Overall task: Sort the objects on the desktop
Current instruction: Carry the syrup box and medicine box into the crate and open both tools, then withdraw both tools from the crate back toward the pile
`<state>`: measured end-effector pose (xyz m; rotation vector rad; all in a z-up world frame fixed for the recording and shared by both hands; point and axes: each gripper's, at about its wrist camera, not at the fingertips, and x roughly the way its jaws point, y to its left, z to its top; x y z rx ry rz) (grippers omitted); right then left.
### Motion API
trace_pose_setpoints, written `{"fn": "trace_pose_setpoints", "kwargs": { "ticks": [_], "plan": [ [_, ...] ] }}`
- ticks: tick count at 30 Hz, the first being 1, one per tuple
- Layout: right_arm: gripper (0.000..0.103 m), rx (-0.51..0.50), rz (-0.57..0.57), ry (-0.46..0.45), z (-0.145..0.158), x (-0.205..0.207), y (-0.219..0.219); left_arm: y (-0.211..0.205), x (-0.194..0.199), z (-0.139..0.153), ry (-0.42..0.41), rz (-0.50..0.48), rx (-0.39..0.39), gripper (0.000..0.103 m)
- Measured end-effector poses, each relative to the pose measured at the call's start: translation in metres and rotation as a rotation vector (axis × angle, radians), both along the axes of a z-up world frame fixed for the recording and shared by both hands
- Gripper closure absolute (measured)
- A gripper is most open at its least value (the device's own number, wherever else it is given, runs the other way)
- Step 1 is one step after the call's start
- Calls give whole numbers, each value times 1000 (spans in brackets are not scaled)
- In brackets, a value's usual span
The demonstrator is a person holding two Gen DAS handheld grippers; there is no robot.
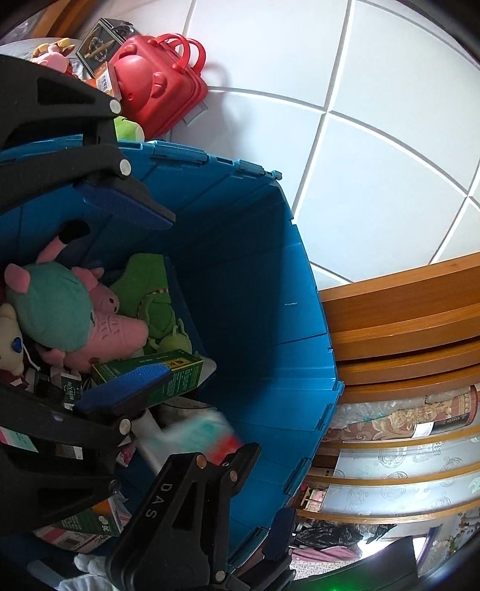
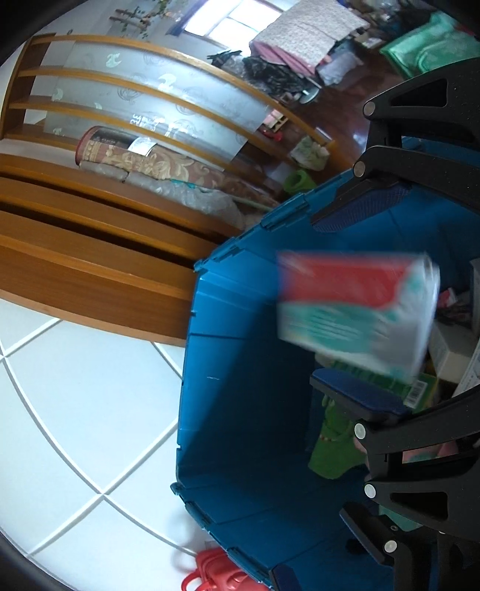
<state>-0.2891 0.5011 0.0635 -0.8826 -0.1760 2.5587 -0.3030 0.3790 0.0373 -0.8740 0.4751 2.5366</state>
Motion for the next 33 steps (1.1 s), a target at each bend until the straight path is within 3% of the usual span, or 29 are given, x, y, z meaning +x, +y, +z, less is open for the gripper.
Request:
{"fn": "trace_pose_setpoints", "kwargs": {
  "ticks": [5, 11, 19, 22, 26, 33],
  "plan": [
    [26, -1, -2, -17, -2, -2, 1, 1, 0, 0, -1, -3, -6, 28],
    [1, -10, -4, -10, 1, 0, 3, -1, -2, -1, -7, 3, 5, 28],
    [0, -42, 17, -8, 3, 2, 3, -6, 1, 1, -2, 9, 21, 28],
    [0, -48, 15, 37, 13, 11, 2, -11, 4, 7, 11, 25, 41, 28],
    [0, -130, 29, 118, 41, 31, 3, -35, 15, 31, 46, 50, 114, 28],
    [0, -109, 78, 204, 71, 71, -38, -88, 51, 74, 106, 58, 191, 21]
  ]
}}
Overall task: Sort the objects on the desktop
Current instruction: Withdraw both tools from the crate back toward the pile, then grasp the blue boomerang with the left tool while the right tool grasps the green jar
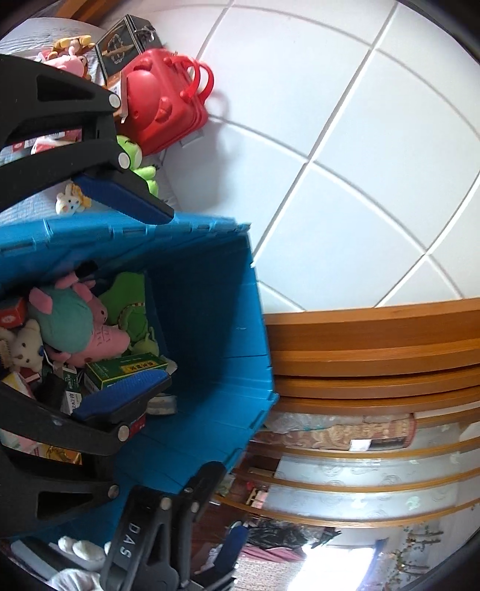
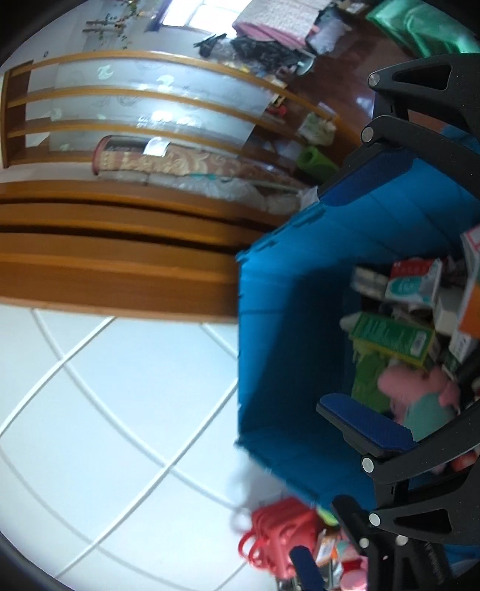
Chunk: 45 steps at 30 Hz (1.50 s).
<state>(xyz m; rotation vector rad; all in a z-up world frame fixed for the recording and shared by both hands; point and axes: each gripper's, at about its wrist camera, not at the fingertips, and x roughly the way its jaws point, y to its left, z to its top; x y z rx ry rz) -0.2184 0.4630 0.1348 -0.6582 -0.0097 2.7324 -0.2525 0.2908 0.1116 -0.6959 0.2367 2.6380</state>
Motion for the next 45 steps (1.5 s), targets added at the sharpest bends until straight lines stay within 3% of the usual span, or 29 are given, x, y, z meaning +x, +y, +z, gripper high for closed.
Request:
{"fn": "trace_pose_setpoints", "kwargs": {
  "ticks": [4, 10, 16, 25, 32, 42, 45],
  "plan": [
    [0, -37, 36, 57, 9, 23, -29, -49, 26, 8, 85, 85, 46, 8],
    [0, -56, 169, 114, 16, 46, -94, -137, 59, 3, 194, 232, 55, 5],
    [0, -95, 320, 151, 13, 55, -174, -227, 76, -31, 200, 392, -10, 4],
    [0, -158, 513, 137, -20, 49, -281, -368, 89, -106, 56, 632, -38, 4],
    [0, -167, 578, 0, -85, 27, -342, -448, 92, -172, -108, 759, 33, 4],
    [0, -245, 590, -226, -208, -22, -376, -483, 67, -262, -270, 782, 34, 4],
    [0, -243, 612, -291, -236, -36, -395, -484, 51, -284, -311, 768, 23, 14]
  ]
}}
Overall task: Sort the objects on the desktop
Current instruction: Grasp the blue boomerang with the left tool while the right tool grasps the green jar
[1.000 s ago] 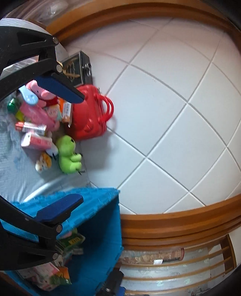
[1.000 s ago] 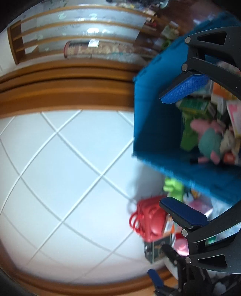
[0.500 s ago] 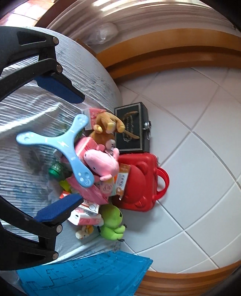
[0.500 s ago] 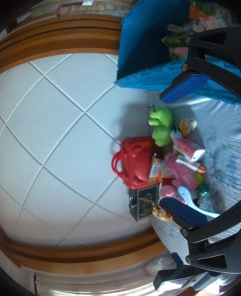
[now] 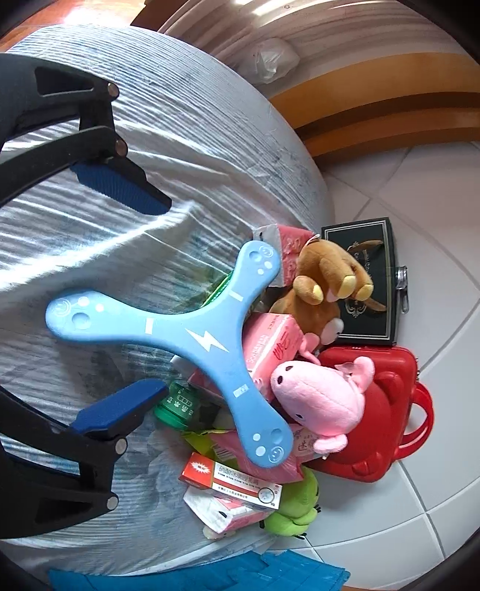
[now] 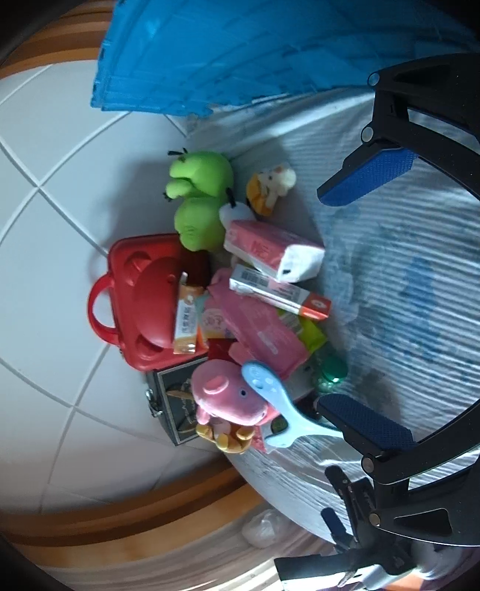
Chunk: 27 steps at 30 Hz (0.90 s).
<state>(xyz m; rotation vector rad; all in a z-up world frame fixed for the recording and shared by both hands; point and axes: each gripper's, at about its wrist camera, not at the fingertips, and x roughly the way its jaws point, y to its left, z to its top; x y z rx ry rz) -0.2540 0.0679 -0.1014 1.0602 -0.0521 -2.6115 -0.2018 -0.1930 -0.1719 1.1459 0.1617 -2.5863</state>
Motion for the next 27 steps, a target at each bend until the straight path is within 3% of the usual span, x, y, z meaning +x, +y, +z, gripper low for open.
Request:
{"fn": "trace_pose_setpoints", "kwargs": {
  "ticks": [6, 9, 12, 15, 17, 19, 22, 27],
  "plan": [
    [0, 32, 50, -98, -46, -29, -37, -4, -32, -40, -70, -5, 9, 29],
    [1, 41, 71, -129, -62, -44, -54, -8, -44, -48, -63, -9, 28, 31],
    [15, 47, 106, -155, -75, -56, -72, -7, -55, -54, -66, -20, 19, 31],
    [20, 49, 147, -192, -90, -64, -91, -4, -64, -62, -82, -23, -2, 33],
    [27, 54, 178, -203, -99, -66, -103, -6, -67, -64, -84, -24, 16, 49],
    [29, 61, 194, -206, -104, -70, -112, -9, -70, -65, -87, -27, 39, 59],
    [30, 57, 206, -220, -113, -77, -123, -7, -72, -64, -81, -32, 27, 67],
    [41, 48, 220, -248, -127, -89, -133, -7, -68, -63, -64, -33, 33, 67]
  ]
}}
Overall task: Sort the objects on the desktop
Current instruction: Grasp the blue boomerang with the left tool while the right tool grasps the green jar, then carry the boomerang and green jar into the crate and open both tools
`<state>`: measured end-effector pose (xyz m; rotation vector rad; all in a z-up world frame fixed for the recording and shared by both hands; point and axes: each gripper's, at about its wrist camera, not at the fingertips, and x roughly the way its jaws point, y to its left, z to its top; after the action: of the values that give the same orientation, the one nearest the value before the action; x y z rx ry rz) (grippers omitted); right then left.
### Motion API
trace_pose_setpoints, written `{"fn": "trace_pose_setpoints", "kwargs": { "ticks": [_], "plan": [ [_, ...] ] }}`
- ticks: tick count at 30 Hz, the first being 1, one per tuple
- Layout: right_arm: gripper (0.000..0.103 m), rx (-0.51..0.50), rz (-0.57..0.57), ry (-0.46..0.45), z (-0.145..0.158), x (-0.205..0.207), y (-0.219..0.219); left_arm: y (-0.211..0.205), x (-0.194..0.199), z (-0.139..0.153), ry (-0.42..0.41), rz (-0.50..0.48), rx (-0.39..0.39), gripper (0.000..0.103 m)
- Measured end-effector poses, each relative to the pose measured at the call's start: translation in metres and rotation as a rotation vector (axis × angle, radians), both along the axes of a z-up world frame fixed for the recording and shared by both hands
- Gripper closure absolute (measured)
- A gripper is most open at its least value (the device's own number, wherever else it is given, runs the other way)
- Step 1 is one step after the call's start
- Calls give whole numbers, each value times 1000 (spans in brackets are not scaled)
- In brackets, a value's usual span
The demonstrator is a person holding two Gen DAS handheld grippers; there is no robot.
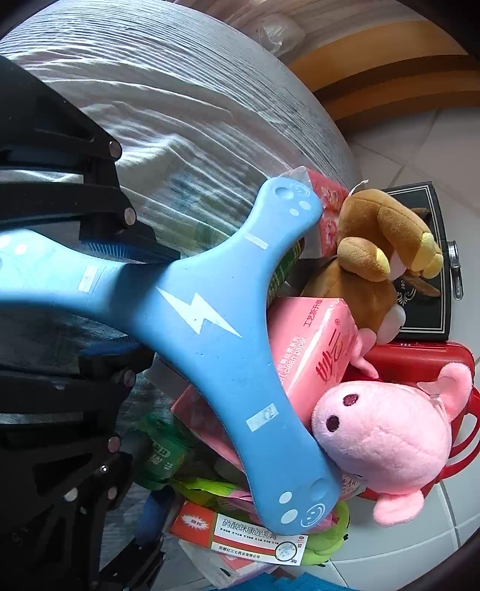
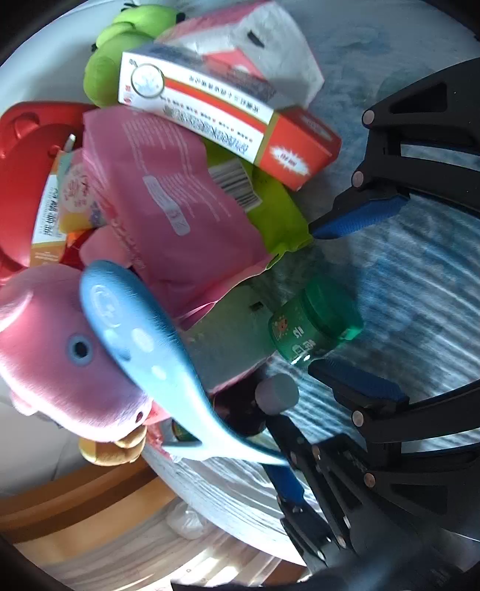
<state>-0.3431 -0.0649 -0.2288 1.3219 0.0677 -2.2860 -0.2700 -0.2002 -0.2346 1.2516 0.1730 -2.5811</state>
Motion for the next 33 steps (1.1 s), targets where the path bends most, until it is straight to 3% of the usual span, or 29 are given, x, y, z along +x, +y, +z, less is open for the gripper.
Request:
{"fn": "trace_pose_setpoints", "kwargs": {
  "ticks": [1, 6, 11, 17, 33],
  "plan": [
    [56, 9, 8, 0, -2, 0, -2, 1, 2, 2, 2, -1, -5, 68],
    [57, 11, 44, 41, 10, 12, -3, 10, 15, 20, 43, -15, -26, 76],
    [57, -33, 34, 125, 52, 27, 11, 18, 32, 58, 123, -12, -44, 90],
    [56, -80, 12, 223, 103, 51, 31, 25, 59, 106, 230, -10, -68, 95],
    [56, -146, -80, 511, 222, 124, 88, 80, 122, 223, 510, -112, -150, 95]
  ]
}}
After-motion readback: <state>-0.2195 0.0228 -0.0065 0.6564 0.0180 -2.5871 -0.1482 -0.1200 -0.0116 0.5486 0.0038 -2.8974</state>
